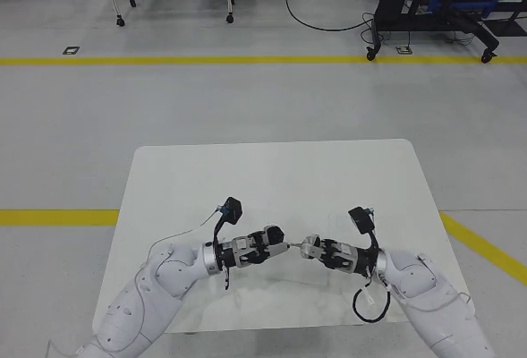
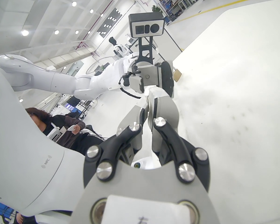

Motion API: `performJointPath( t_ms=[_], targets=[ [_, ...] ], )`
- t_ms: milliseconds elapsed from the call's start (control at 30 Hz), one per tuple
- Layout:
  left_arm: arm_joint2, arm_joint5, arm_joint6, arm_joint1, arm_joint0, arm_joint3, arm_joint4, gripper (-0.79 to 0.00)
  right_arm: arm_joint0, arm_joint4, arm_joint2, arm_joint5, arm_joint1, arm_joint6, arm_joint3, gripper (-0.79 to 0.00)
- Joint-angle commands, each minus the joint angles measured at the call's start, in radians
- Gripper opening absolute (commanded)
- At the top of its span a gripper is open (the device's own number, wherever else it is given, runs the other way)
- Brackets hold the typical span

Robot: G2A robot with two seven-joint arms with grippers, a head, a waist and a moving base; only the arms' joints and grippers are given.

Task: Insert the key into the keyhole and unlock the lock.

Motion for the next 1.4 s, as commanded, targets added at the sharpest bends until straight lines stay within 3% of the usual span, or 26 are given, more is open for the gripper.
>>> performJointPath(
  t_ms=[0,233,400,700,867,1000,1100,1233,1367],
  targets=[
    [-0.065,0.023,-0.02,0.021,0.023,-0.065,0.041,0.0,-0.004,-0.073,0.065,0.0,0.01,-0.04,0.005,-0.785],
    [-0.324,0.213,-0.226,0.098,0.204,-0.455,0.139,0.0,-0.084,-0.315,0.252,0.0,0.032,-0.244,-0.063,-0.785],
    [-0.488,0.364,-0.407,0.134,0.348,-0.66,0.102,0.0,-0.084,-0.315,0.252,0.0,0.032,-0.244,-0.063,-0.785],
    [-0.504,0.374,-0.419,0.136,0.362,-0.672,0.061,0.0,-0.084,-0.315,0.252,0.0,0.032,-0.244,-0.063,-0.785],
    [-0.542,0.447,-0.376,0.142,0.398,-0.651,0.127,0.0,-0.084,-0.315,0.252,0.0,0.032,-0.244,-0.063,-0.785],
    [-0.637,0.614,-0.483,0.157,0.454,-0.686,0.192,0.0,-0.084,-0.315,0.252,0.0,0.032,-0.244,-0.063,-0.785],
    [-0.686,0.717,-0.632,0.171,0.48,-0.716,0.258,0.0,-0.084,-0.315,0.252,0.0,0.032,-0.244,-0.063,-0.785],
    [-0.694,0.786,-0.711,0.178,0.453,-0.685,0.267,0.0,-0.084,-0.315,0.252,0.0,0.032,-0.244,-0.063,-0.785],
    [-0.644,0.831,-0.743,0.18,0.396,-0.622,0.303,0.0,-0.084,-0.315,0.252,0.0,0.032,-0.244,-0.063,-0.785]
  ],
)
